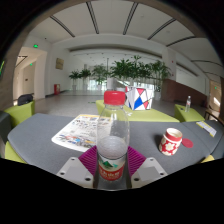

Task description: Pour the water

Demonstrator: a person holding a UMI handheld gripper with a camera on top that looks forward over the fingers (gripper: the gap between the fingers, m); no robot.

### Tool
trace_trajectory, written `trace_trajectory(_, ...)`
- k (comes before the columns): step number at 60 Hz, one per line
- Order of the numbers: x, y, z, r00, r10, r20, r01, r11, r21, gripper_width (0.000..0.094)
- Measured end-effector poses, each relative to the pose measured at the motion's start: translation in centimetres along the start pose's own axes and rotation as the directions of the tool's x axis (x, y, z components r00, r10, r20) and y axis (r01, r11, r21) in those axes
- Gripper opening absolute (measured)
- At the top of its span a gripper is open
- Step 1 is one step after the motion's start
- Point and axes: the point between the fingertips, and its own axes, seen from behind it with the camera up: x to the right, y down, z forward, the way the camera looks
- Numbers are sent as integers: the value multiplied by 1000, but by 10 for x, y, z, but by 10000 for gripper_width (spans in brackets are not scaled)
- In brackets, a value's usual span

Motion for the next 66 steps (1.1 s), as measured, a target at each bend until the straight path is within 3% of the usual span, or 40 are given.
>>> trace_trajectory(11,-7,-53,-17,988,99,122,-110,990,83,367)
trace_trajectory(19,-4,-126,-34,881,333,337,-389,914,114,366)
trace_trajectory(25,12,-171,-35,694,530,487,-621,783,34,370)
trace_trajectory(33,45,-199,-23,319,743,589,-844,505,-181,367)
trace_trajectory(39,69,-191,-24,39,831,555,-905,265,-333,364)
trace_trajectory(41,84,-186,6,-52,846,531,-909,180,-376,366)
trace_trajectory(51,120,-144,40,-382,836,394,-855,-158,-494,371)
trace_trajectory(59,136,-115,57,-477,818,321,-820,-284,-496,372)
trace_trajectory(66,135,-105,59,-466,830,307,-819,-272,-506,365)
